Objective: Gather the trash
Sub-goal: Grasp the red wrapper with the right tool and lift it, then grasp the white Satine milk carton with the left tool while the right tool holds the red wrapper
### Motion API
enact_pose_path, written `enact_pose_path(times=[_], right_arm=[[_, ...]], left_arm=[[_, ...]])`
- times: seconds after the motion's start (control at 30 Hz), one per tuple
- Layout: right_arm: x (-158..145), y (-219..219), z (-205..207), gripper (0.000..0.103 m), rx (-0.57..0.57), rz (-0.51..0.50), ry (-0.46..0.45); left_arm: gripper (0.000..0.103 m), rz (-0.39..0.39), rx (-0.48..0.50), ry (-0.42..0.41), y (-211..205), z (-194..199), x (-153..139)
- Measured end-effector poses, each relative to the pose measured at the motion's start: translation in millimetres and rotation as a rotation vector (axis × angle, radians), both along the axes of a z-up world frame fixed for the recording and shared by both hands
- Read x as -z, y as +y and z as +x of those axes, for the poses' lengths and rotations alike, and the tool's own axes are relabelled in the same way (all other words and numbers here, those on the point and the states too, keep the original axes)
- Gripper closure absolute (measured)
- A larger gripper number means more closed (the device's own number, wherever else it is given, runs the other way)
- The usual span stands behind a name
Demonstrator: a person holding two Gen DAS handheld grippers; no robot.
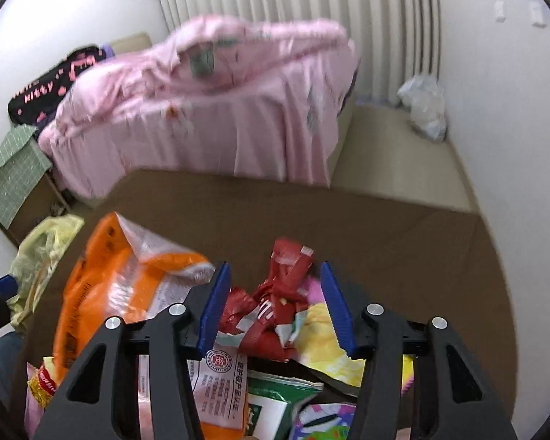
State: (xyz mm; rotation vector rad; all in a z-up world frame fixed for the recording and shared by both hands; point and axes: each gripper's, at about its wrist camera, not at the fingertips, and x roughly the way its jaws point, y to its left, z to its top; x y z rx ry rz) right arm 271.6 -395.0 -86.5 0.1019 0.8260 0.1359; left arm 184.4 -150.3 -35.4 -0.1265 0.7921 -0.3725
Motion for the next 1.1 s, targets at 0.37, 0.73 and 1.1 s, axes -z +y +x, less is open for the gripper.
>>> enact_pose_path(times=[0.37,0.73,1.1], right_arm=[[-29,-7,-88,0.081,-0.112,0.014,-0.130],[-36,-72,-216,0.081,0.003,0.032,-0.221],[-10,-108,-276,0.082,0.091,0.072,-0.208]], left_arm=[[0.048,-0.015,0.020,0.049,7,-27,13],[0.048,0.016,0.206,0.071,-58,-74,14],[0.047,0.175,0.182,0.151,-163,-33,37]])
